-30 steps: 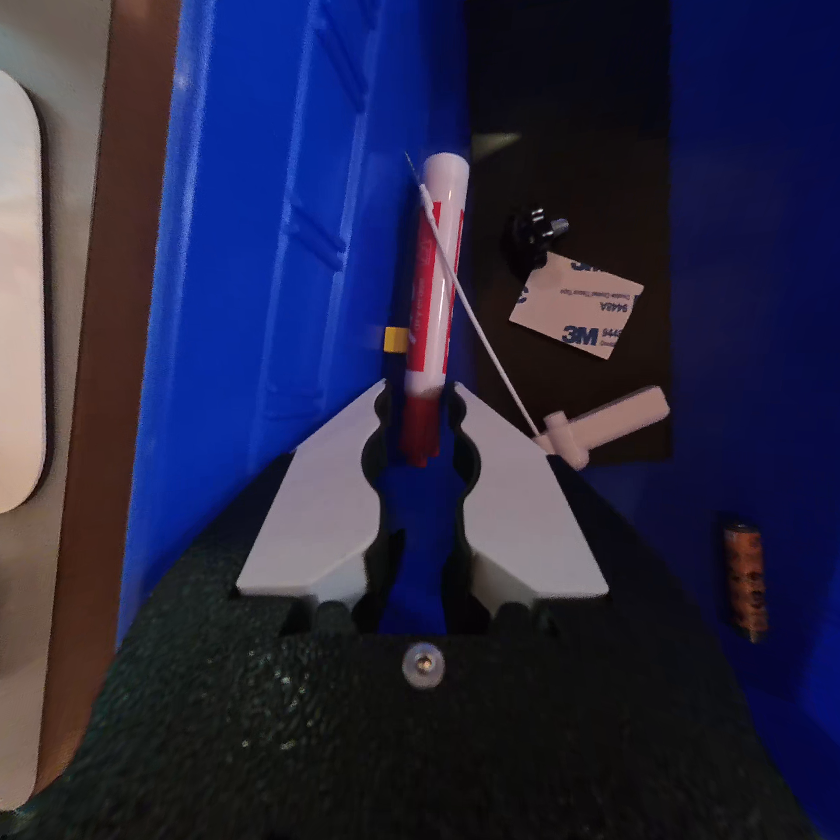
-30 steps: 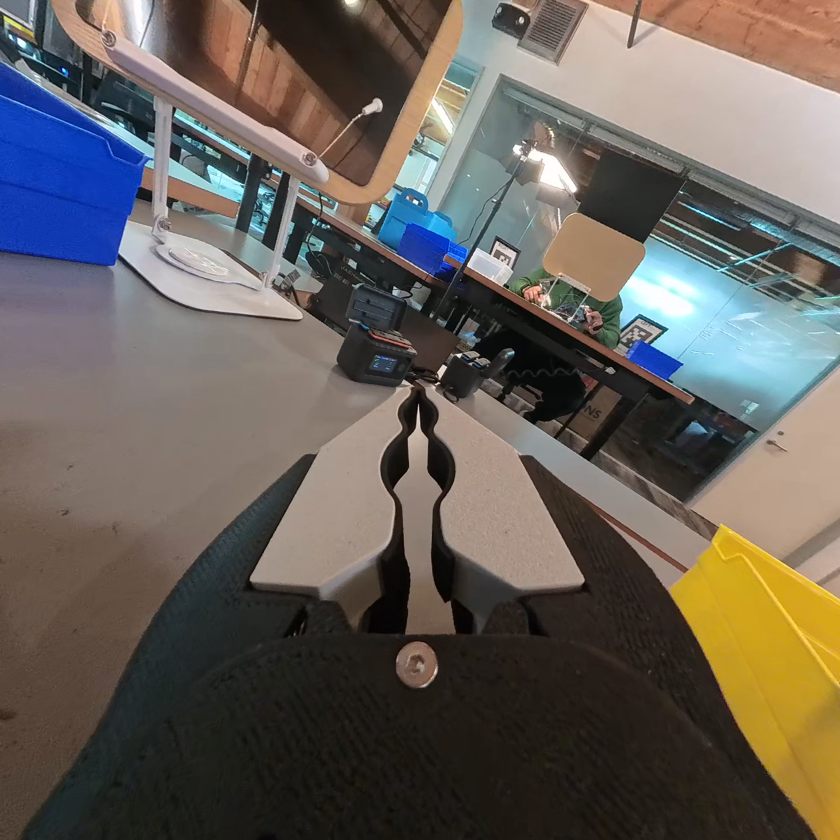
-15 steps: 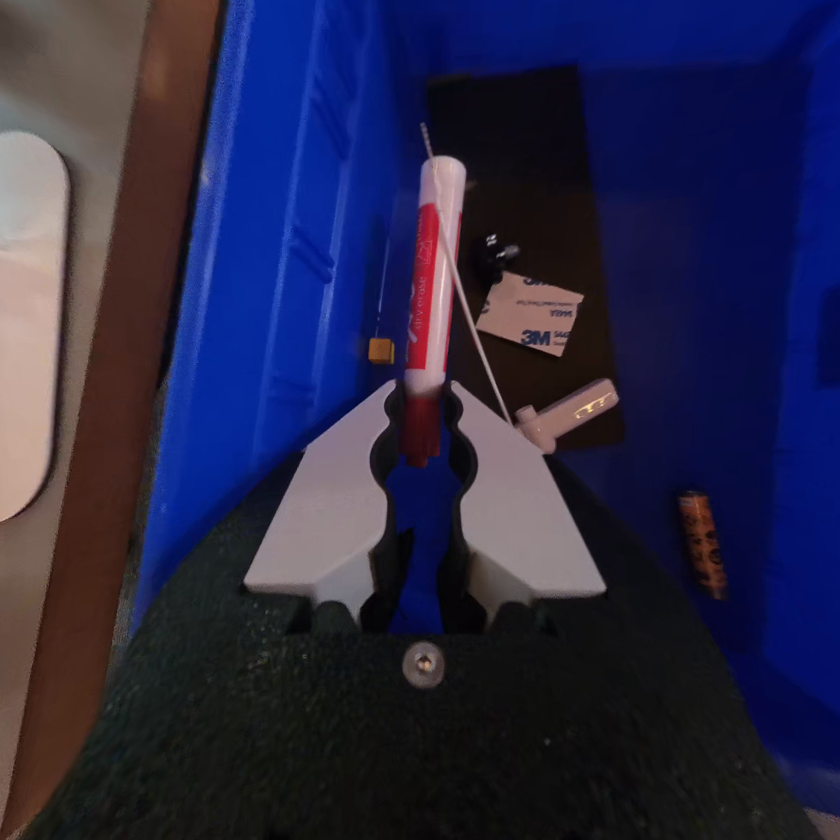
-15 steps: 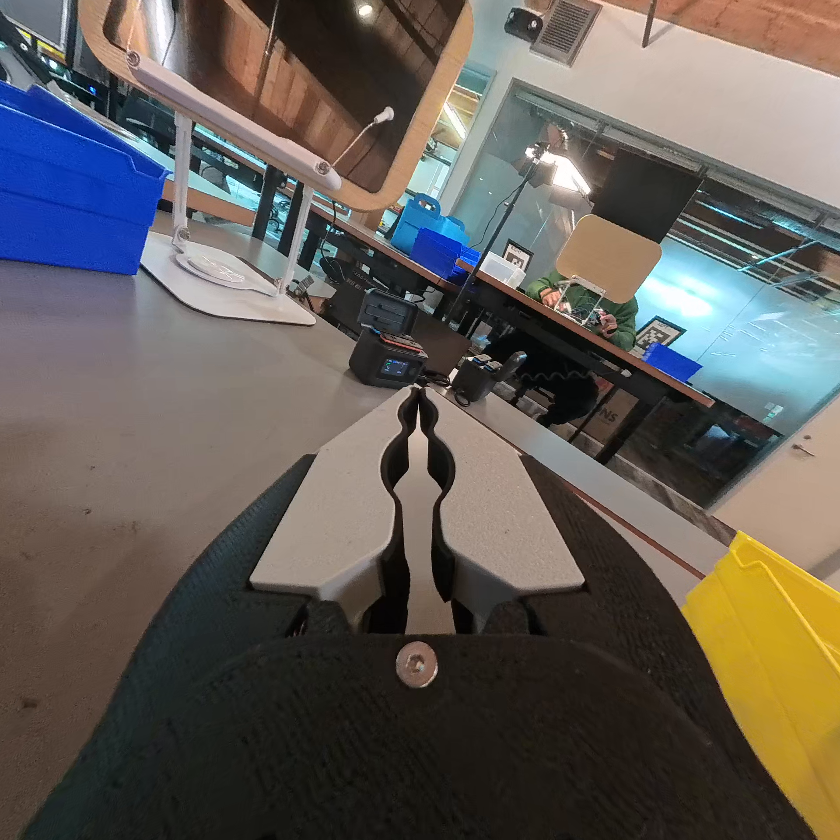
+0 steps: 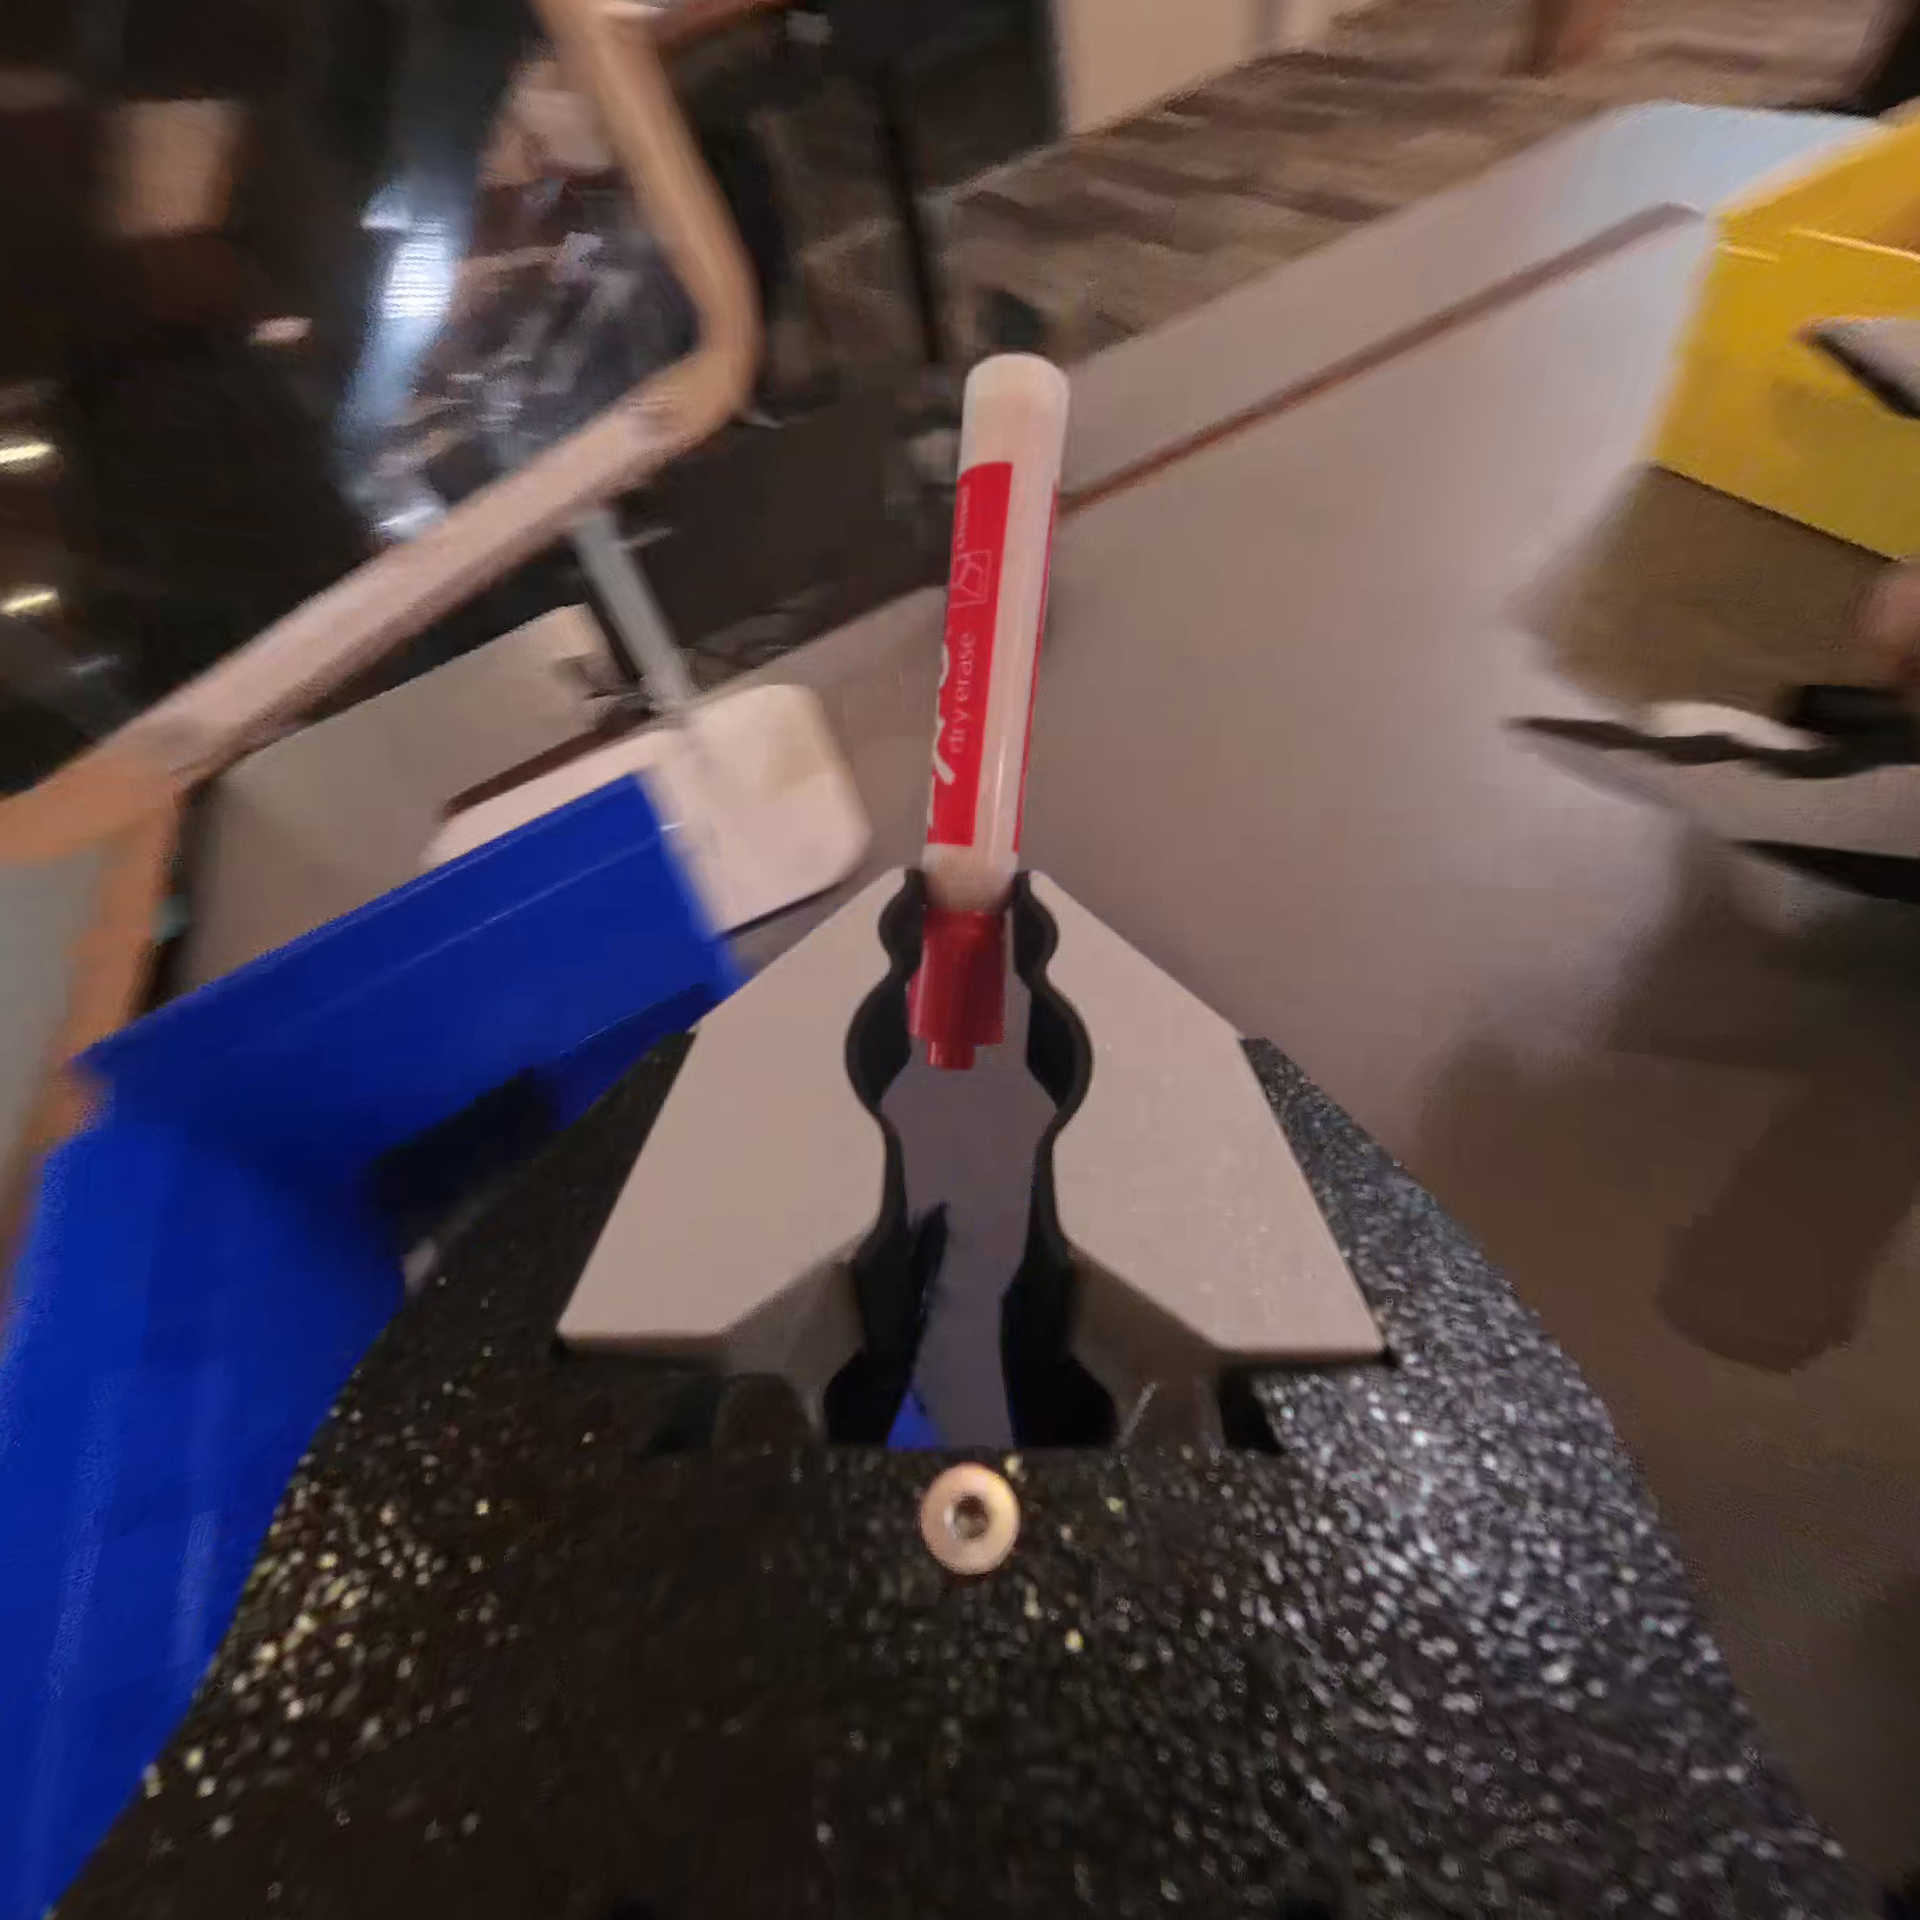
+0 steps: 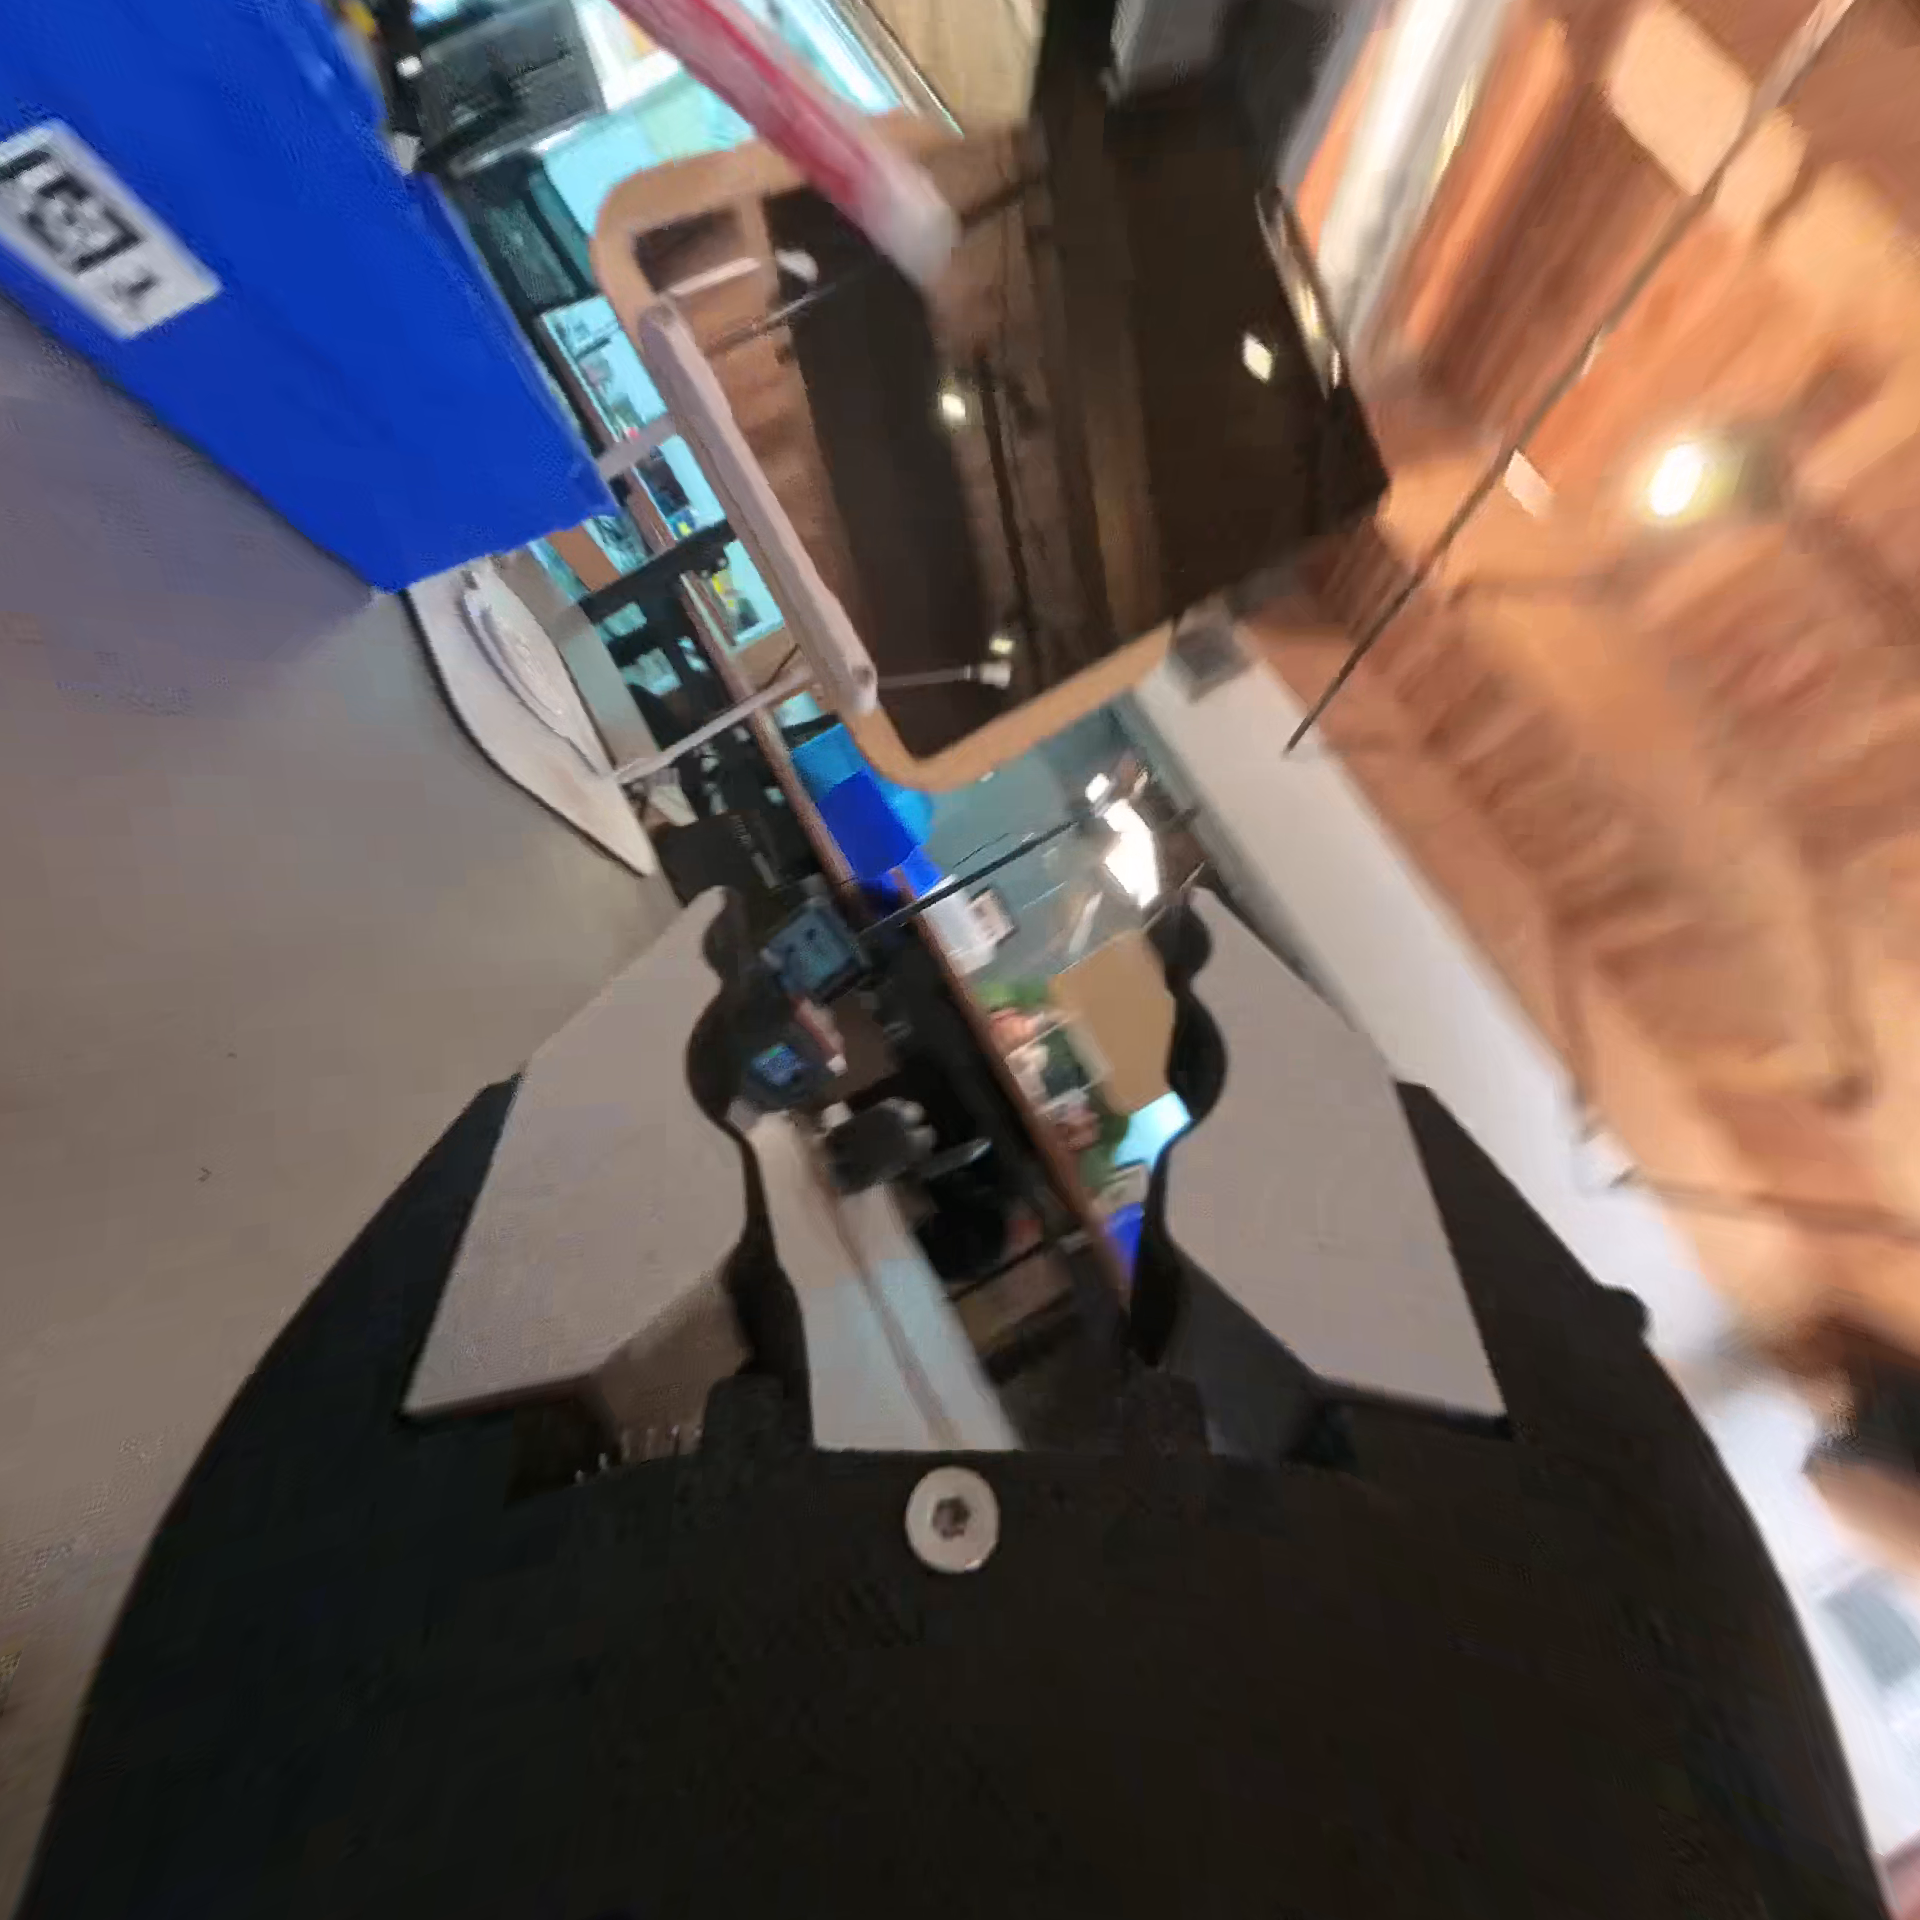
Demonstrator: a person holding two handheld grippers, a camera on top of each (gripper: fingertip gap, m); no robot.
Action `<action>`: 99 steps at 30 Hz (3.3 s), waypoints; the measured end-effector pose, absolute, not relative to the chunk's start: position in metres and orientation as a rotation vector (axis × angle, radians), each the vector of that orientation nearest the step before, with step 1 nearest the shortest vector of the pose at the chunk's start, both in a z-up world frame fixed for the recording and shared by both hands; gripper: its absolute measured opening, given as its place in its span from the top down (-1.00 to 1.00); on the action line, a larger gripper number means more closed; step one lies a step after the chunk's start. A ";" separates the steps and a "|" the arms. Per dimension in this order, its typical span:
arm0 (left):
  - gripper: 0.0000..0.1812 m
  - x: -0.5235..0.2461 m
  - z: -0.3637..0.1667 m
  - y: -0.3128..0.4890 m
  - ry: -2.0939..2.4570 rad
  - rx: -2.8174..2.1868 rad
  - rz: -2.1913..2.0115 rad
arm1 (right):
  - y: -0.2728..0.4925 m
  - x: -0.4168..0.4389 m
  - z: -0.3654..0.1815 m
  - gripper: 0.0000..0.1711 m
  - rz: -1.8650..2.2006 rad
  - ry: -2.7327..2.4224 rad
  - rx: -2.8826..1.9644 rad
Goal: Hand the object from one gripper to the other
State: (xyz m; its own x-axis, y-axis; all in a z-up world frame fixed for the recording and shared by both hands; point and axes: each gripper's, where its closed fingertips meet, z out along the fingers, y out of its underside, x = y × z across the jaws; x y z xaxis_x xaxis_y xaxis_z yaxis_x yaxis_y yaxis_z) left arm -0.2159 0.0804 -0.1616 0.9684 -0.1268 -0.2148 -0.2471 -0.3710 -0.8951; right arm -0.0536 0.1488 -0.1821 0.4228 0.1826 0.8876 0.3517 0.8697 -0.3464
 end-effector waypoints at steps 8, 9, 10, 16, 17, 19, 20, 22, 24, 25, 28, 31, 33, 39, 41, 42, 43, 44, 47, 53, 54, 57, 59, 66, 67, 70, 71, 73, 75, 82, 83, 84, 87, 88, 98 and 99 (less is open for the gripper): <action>0.83 -0.070 -0.220 0.107 0.825 -2.045 -0.114 | 0.139 -0.073 -0.194 0.15 -0.565 -1.223 -0.336; 0.84 -0.066 -0.217 0.110 0.825 -2.017 -0.129 | 0.144 -0.069 -0.195 0.37 -0.567 -1.221 -0.356; 0.83 -0.062 -0.214 0.112 0.831 -1.987 -0.143 | 0.149 -0.067 -0.198 0.58 -0.531 -1.242 -0.400; -0.27 -0.070 -0.215 0.141 0.945 -1.737 0.101 | 0.170 -0.061 -0.210 0.79 0.189 -1.232 -0.982; -0.26 -0.074 -0.214 0.146 0.940 -1.687 0.147 | 0.170 -0.060 -0.211 0.80 0.401 -1.196 -1.109; -0.24 -0.075 -0.214 0.152 0.964 -1.577 0.218 | 0.165 -0.059 -0.207 0.80 0.890 -1.085 -1.331; -0.24 -0.071 -0.213 0.153 0.996 -1.512 0.246 | 0.162 -0.056 -0.200 0.80 1.147 -0.999 -1.408; -0.26 -0.053 -0.214 0.146 1.105 -1.381 0.264 | 0.154 -0.048 -0.186 0.80 1.603 -0.858 -1.477; -0.32 -0.035 -0.214 0.138 1.206 -1.272 0.284 | 0.144 -0.043 -0.183 0.80 1.848 -0.854 -1.502; -0.41 -0.028 -0.212 0.137 1.233 -1.234 0.298 | 0.139 -0.043 -0.187 0.80 1.890 -0.896 -1.519; -0.65 -0.014 -0.209 0.137 1.270 -1.182 0.291 | 0.123 -0.043 -0.194 0.80 1.992 -0.990 -1.546; -0.75 -0.004 -0.214 0.137 1.292 -1.209 0.191 | 0.110 -0.045 -0.198 0.80 2.054 -1.057 -1.558; -0.75 -0.002 -0.214 0.139 1.289 -1.203 0.185 | 0.103 -0.046 -0.201 0.80 2.067 -1.095 -1.567; -0.63 -0.002 -0.218 0.138 1.310 -1.200 0.159 | 0.086 -0.047 -0.210 0.80 2.081 -1.218 -1.594; -0.62 -0.001 -0.217 0.134 1.323 -1.180 0.141 | 0.082 -0.047 -0.211 0.80 2.088 -1.243 -1.591; -0.62 -0.001 -0.219 0.133 1.328 -1.191 0.127 | 0.082 -0.047 -0.211 0.80 2.089 -1.250 -1.595; -0.61 -0.002 -0.220 0.133 1.331 -1.201 0.123 | 0.082 -0.047 -0.212 0.80 2.086 -1.252 -1.602; -0.61 -0.002 -0.221 0.134 1.332 -1.201 0.131 | 0.082 -0.047 -0.213 0.80 2.082 -1.248 -1.609; -0.60 -0.009 -0.226 0.142 1.316 -1.237 0.195 | 0.091 -0.051 -0.218 0.79 2.011 -1.215 -1.642; -0.60 -0.022 -0.228 0.158 1.244 -1.310 0.311 | 0.110 -0.055 -0.230 0.67 1.773 -1.194 -1.697; -0.61 -0.023 -0.229 0.159 1.240 -1.320 0.313 | 0.109 -0.055 -0.230 0.76 1.758 -1.208 -1.690; -0.60 -0.022 -0.227 0.155 1.198 -1.358 0.209 | 0.115 -0.056 -0.232 0.79 1.643 -1.221 -1.680; -0.69 -0.024 -0.224 0.153 1.122 -1.443 0.035 | 0.129 -0.054 -0.233 0.79 1.482 -1.202 -1.642; -0.21 -0.028 -0.197 0.140 0.725 -1.589 -0.827 | 0.195 -0.024 -0.201 0.80 0.148 -1.206 -1.013; -0.11 -0.029 -0.193 0.141 0.673 -1.585 -0.896 | 0.194 -0.023 -0.197 0.79 -0.059 -1.228 -0.877; 0.18 -0.031 -0.193 0.144 0.581 -1.601 -1.007 | 0.183 -0.028 -0.194 0.80 -0.434 -1.266 -0.566; 0.29 -0.030 -0.194 0.144 0.578 -1.606 -1.027 | 0.179 -0.030 -0.195 0.80 -0.480 -1.271 -0.509; 0.56 -0.028 -0.200 0.142 0.598 -1.635 -1.047 | 0.175 -0.032 -0.193 0.80 -0.519 -1.263 -0.455; 0.76 -0.025 -0.205 0.140 0.615 -1.662 -1.060 | 0.177 -0.031 -0.194 0.80 -0.553 -1.269 -0.448; 0.83 -0.041 -0.203 0.151 0.674 -1.587 -0.748 | 0.171 -0.033 -0.198 0.47 -0.182 -1.283 -0.629; 0.83 -0.046 -0.197 0.153 0.662 -1.544 -0.682 | 0.169 -0.031 -0.194 0.38 -0.033 -1.254 -0.706; 0.83 -0.051 -0.191 0.155 0.654 -1.499 -0.617 | 0.169 -0.029 -0.188 0.32 0.126 -1.208 -0.781; 0.83 -0.061 -0.171 0.149 0.662 -1.313 -0.448 | 0.174 -0.020 -0.168 0.26 0.683 -0.997 -1.045; 0.83 -0.061 -0.167 0.146 0.682 -1.253 -0.383 | 0.174 -0.021 -0.167 0.27 0.933 -0.923 -1.147; 0.83 -0.040 -0.200 0.145 0.894 -1.165 -0.061 | 0.166 -0.032 -0.185 0.69 2.310 -0.446 -1.401; 0.83 -0.040 -0.201 0.146 0.882 -1.177 -0.096 | 0.166 -0.032 -0.185 0.76 2.260 -0.478 -1.406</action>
State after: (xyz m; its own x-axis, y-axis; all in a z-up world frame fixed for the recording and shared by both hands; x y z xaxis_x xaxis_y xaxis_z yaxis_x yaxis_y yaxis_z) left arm -0.0397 0.1458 -0.2010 0.6724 -0.4967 -0.5488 -0.3672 0.4199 -0.8300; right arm -0.0321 0.1663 -0.1851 -0.3908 0.5292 -0.7532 -0.1792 -0.8463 -0.5017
